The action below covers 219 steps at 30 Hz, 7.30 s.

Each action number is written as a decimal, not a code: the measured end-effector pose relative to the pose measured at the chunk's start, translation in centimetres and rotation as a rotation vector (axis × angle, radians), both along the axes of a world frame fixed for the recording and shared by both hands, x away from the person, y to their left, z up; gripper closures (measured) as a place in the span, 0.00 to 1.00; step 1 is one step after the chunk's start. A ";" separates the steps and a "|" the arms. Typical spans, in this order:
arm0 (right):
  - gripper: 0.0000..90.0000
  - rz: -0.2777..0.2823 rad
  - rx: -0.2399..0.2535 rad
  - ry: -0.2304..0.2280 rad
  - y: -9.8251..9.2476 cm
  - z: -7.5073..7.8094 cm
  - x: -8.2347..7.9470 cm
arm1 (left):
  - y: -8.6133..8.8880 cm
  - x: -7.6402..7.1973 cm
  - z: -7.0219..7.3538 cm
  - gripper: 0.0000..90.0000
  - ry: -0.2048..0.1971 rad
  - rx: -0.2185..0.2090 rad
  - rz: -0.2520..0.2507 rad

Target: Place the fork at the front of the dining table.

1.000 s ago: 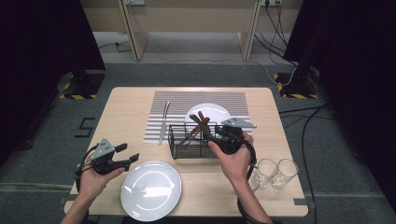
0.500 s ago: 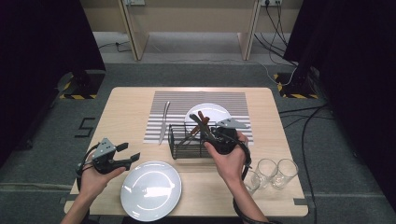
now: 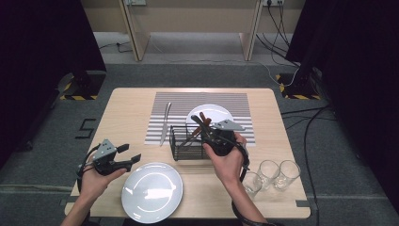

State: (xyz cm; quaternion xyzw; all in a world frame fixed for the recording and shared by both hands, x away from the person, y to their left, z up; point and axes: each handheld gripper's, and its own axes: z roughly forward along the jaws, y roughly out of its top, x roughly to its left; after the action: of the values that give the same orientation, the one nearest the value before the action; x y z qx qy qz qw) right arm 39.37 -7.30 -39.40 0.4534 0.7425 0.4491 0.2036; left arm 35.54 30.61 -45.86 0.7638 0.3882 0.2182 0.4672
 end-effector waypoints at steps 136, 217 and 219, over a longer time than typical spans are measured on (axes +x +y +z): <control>0.97 -0.140 0.084 -0.166 -3.9 3.0 0.0 | -0.3 0.2 -0.2 0.35 -0.004 0.017 -0.018; 0.97 -0.166 0.159 -0.221 -5.0 5.8 0.3 | -0.5 0.1 -0.2 0.35 -0.009 0.023 -0.021; 0.97 -0.167 0.160 -0.222 -5.0 5.9 0.3 | -0.5 0.1 -0.1 0.35 -0.009 0.023 -0.021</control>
State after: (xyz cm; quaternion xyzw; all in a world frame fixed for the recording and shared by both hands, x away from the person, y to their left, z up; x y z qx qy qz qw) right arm 39.70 -12.32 -33.49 0.4760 0.6371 0.5355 0.2841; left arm 35.61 30.16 -46.01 0.7721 0.3755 0.2211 0.4625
